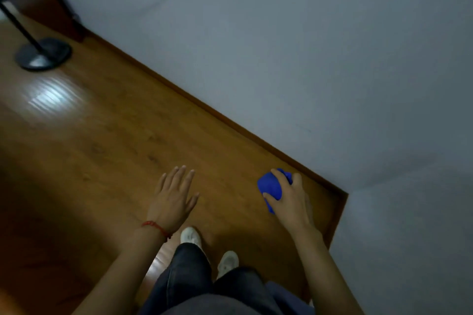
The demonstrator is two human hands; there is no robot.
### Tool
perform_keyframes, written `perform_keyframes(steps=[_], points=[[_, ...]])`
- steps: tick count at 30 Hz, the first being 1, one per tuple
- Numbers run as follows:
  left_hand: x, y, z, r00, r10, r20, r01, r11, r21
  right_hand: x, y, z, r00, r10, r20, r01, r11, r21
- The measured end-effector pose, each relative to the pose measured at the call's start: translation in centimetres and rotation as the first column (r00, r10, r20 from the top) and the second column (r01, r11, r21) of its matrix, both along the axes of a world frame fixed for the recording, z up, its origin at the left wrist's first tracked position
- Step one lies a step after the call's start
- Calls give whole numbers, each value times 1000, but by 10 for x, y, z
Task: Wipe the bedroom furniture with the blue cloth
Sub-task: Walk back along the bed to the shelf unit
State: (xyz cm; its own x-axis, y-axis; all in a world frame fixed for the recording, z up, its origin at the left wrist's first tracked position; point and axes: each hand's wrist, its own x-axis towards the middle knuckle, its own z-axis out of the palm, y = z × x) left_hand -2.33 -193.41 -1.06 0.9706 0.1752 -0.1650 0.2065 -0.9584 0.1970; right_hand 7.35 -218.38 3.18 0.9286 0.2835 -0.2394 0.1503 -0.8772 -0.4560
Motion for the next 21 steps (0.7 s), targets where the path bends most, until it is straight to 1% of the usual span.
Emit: perform_keyframes(steps=[6,10,15,21], points=[[-6,41,3,983,181,14,-181,983,31,31,64,1,975,221,1,-221,975,4],[-22,83,1,951,308,-23,-307,950,56,48,124,-3,936,353,11,-353,936,-4],[-55,145,2,870,492,-31,-488,869,80,57,224,-8,858,513,10,-513,858,24],[-97,223,-1,767,641,-39,-632,764,127,47,344,-10,760,650,28,-650,758,55]])
